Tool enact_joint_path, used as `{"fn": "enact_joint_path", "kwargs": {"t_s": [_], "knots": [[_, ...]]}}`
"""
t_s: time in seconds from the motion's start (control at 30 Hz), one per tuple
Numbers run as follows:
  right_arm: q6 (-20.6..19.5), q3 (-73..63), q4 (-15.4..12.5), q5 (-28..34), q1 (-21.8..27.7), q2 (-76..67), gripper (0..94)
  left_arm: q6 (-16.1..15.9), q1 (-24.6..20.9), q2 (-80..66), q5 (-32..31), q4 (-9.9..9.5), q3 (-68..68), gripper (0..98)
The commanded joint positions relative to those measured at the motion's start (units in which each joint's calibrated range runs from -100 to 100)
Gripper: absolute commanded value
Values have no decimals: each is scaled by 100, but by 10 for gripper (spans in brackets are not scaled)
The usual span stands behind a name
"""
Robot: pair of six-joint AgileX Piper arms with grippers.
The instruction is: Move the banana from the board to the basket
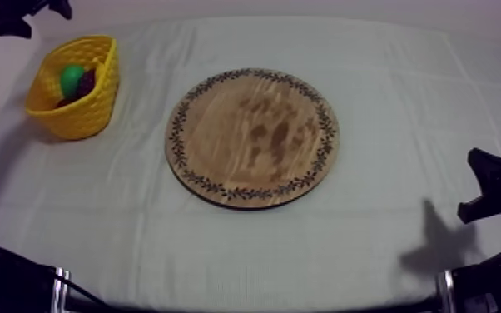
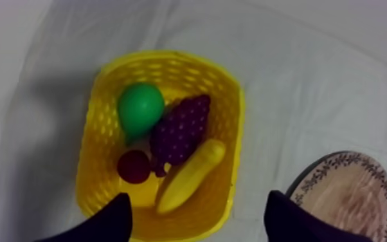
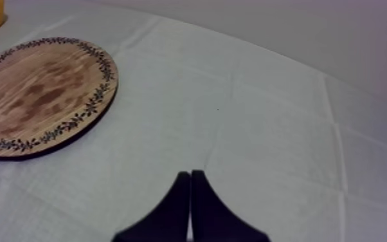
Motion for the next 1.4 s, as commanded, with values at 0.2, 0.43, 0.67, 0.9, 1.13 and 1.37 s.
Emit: {"fn": "enact_joint_path", "kwargs": {"t_s": [0.2, 0.43, 0.67, 0.9, 1.13, 1.37], "knots": [[-1, -3, 1, 4, 1, 0, 3, -96, 88, -1466, -64, 8, 316, 500], [-3, -3, 1, 4, 1, 0, 3, -81, 130, -2913, -484, -1, 1445, 163], [-1, -3, 1, 4, 1, 0, 3, -316, 183, -4508, -1084, 124, 2934, 52], [-2, -3, 1, 4, 1, 0, 3, -523, 192, -6126, -2225, 242, 4654, 5], [-4, -3, 1, 4, 1, 0, 3, -453, 132, -7323, -3228, 299, 6254, 0], [-1, -3, 1, 4, 1, 0, 3, -333, 64, -8253, -3674, 284, 7612, 0]]}}
